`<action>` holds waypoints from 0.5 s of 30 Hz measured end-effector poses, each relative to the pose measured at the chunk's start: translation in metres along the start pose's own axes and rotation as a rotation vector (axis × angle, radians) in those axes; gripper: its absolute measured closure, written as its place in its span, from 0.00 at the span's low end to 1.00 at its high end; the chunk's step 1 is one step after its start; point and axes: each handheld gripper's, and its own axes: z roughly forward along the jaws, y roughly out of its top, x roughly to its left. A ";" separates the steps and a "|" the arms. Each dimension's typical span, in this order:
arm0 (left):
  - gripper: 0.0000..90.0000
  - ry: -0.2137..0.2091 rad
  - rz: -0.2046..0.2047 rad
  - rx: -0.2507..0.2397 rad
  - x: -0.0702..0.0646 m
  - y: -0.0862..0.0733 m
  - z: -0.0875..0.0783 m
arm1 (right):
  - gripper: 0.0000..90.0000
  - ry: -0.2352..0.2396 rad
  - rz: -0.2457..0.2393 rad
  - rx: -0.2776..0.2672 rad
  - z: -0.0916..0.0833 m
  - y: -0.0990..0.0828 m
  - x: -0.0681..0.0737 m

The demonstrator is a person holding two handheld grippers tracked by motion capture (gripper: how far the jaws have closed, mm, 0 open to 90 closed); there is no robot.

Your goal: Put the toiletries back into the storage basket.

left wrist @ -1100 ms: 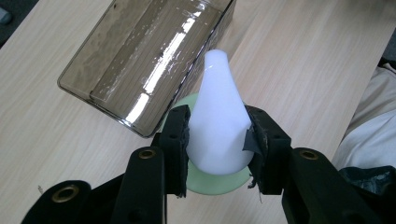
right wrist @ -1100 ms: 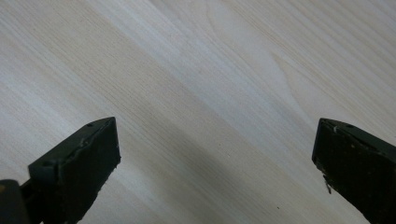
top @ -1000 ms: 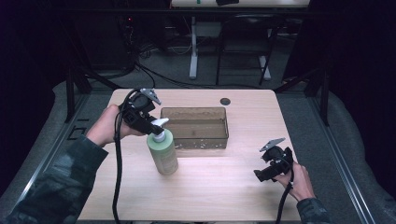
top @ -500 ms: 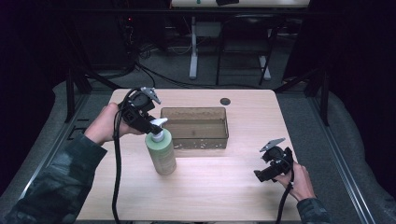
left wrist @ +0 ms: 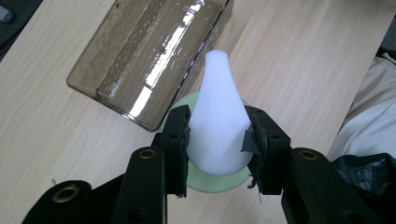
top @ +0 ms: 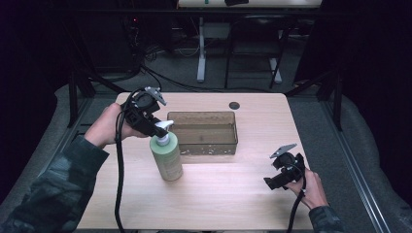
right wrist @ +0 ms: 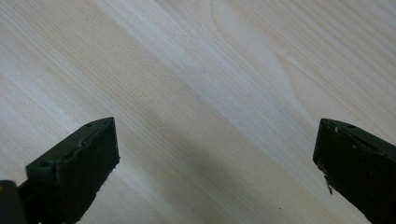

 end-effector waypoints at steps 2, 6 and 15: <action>0.70 0.000 0.001 -0.001 0.000 0.001 -0.002 | 0.00 -0.005 -0.006 0.001 0.000 0.000 0.000; 0.70 0.001 0.006 -0.002 -0.001 0.003 -0.005 | 0.00 -0.002 -0.014 0.007 0.001 0.000 -0.001; 0.70 -0.003 0.014 -0.011 -0.003 0.007 -0.012 | 0.00 0.002 -0.009 0.007 0.002 -0.001 -0.001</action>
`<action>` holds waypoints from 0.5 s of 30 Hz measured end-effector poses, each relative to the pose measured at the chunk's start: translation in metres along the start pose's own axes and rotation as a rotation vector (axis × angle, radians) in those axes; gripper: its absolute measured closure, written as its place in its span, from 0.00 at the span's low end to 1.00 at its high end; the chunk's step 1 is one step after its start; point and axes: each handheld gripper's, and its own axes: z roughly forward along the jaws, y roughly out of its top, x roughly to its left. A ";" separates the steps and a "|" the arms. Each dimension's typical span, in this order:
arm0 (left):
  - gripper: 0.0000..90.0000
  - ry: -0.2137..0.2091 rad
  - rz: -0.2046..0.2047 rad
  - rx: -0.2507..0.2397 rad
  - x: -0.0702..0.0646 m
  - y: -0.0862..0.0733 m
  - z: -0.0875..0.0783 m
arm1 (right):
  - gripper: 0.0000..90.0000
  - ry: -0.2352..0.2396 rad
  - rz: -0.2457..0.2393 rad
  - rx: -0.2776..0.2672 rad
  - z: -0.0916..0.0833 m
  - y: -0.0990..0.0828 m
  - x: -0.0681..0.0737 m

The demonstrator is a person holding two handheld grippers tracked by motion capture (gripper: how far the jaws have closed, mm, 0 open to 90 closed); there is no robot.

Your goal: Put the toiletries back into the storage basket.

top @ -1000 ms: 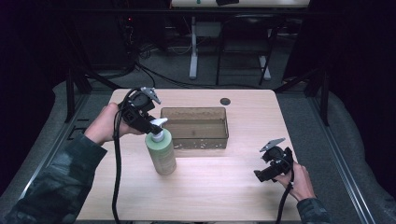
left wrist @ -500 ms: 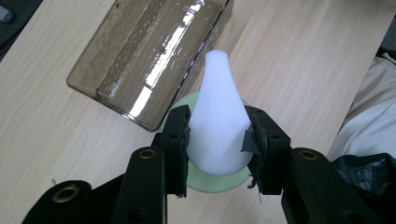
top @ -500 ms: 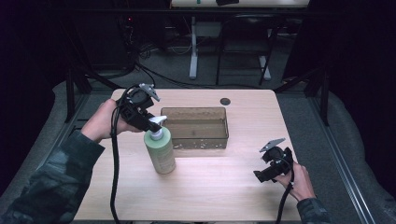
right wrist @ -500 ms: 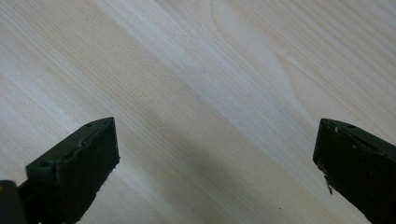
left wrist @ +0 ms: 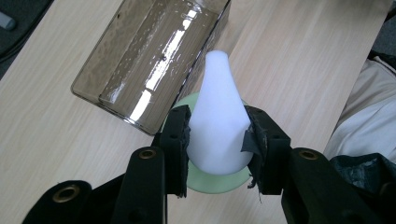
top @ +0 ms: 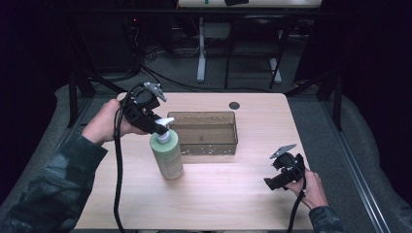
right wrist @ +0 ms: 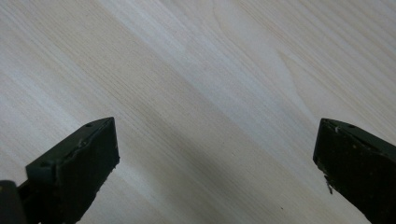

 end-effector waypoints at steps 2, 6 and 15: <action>0.70 0.002 0.003 -0.004 0.000 0.001 -0.002 | 0.00 0.003 0.007 0.003 0.000 0.000 0.000; 0.70 0.008 0.012 -0.004 0.000 0.004 -0.008 | 0.00 0.003 0.004 0.007 0.000 0.000 0.000; 0.70 0.010 0.016 0.000 0.000 0.010 -0.015 | 0.00 0.003 -0.006 0.017 0.002 -0.001 0.000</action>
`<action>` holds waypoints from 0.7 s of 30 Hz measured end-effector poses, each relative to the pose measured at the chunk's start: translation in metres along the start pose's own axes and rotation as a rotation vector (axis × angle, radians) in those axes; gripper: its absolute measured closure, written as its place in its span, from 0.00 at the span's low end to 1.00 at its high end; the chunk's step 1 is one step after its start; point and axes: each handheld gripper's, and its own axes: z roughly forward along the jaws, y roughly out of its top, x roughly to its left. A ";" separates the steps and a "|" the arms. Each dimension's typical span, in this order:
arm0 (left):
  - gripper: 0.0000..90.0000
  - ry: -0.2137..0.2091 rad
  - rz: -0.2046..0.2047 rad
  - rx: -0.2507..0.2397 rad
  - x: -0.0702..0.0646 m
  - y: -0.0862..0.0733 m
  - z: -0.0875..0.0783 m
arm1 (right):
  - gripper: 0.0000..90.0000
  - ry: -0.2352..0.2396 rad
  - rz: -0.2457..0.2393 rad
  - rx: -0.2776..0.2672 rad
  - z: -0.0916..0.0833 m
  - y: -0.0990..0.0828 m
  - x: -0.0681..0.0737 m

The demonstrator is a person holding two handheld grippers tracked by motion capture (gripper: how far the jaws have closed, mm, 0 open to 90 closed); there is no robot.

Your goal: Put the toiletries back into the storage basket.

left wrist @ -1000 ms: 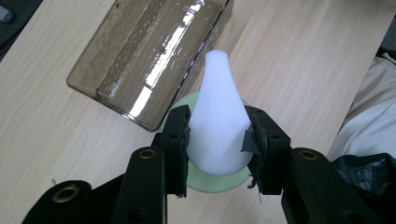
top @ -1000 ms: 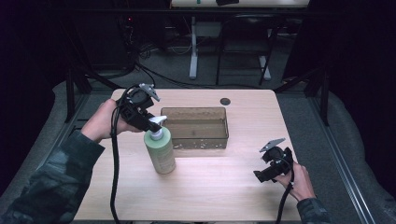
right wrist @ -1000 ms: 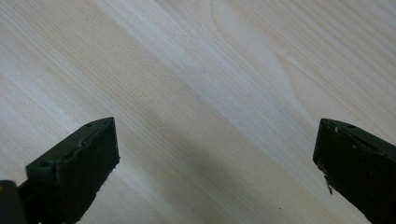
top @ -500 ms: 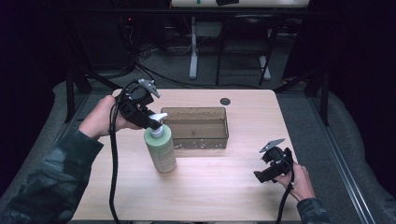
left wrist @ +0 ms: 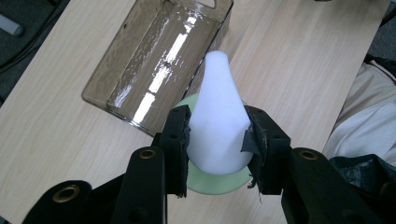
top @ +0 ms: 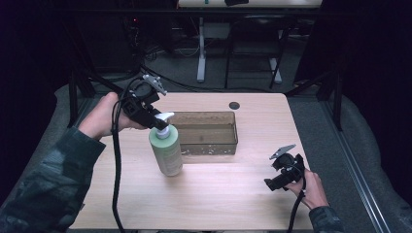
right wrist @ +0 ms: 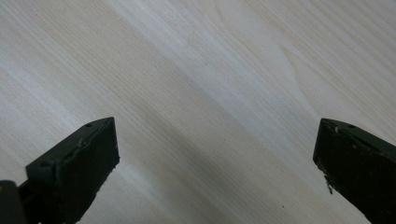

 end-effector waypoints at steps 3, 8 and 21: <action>0.70 0.003 0.004 -0.002 0.000 0.002 -0.002 | 0.00 -0.002 -0.004 -0.002 0.000 0.000 0.000; 0.70 0.002 0.010 0.000 -0.001 0.005 -0.004 | 0.00 -0.005 -0.007 -0.001 0.000 0.000 0.000; 0.70 0.011 0.015 -0.001 0.000 0.011 -0.015 | 0.00 -0.011 -0.015 0.002 0.000 0.000 0.001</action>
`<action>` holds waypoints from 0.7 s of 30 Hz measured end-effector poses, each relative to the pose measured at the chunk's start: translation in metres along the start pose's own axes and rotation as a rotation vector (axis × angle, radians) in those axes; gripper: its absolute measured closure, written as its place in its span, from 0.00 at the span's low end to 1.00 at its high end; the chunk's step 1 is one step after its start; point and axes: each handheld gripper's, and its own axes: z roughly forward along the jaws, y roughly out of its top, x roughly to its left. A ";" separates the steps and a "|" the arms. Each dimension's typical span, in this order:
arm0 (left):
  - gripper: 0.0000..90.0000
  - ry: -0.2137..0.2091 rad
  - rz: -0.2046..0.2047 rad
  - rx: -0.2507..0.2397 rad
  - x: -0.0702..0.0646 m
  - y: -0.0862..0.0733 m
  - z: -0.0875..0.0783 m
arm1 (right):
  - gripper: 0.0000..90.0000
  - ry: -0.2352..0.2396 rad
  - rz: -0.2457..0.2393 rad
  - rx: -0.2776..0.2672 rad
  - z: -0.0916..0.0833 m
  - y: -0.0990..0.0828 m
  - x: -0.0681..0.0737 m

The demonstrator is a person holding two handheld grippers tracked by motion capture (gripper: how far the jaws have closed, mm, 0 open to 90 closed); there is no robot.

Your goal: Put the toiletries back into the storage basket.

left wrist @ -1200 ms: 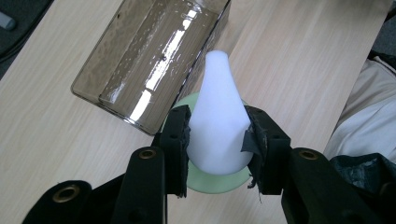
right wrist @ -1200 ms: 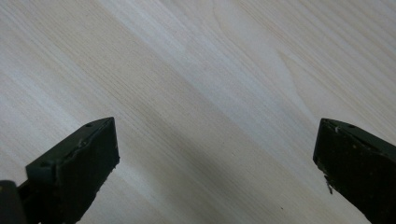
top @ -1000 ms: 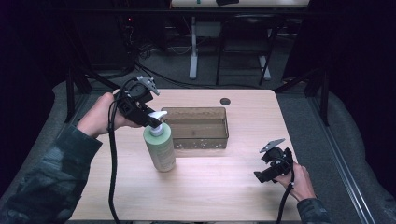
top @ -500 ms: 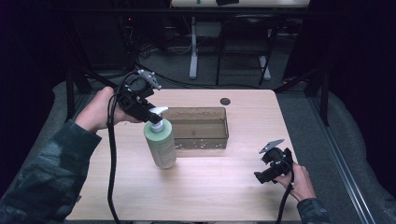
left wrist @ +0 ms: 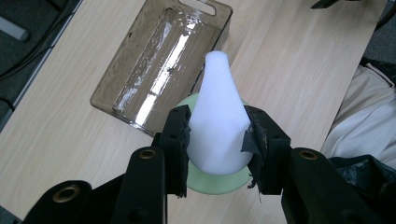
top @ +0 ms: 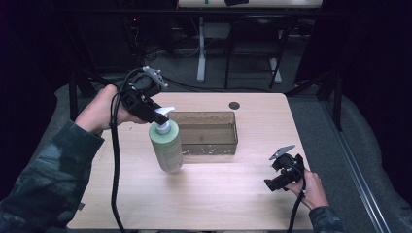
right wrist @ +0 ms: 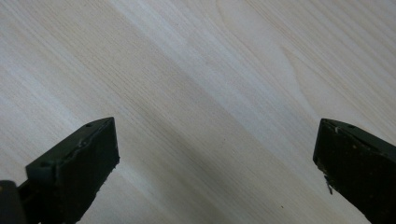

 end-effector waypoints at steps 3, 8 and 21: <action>0.70 0.002 0.001 -0.003 0.001 0.001 -0.002 | 0.00 0.003 0.005 -0.002 0.000 0.000 0.000; 0.70 0.004 0.004 -0.007 0.002 0.003 -0.006 | 0.00 0.000 0.001 -0.001 0.000 0.000 -0.001; 0.70 0.015 0.002 -0.006 0.006 0.011 -0.015 | 0.00 -0.005 0.003 -0.004 -0.001 0.000 0.000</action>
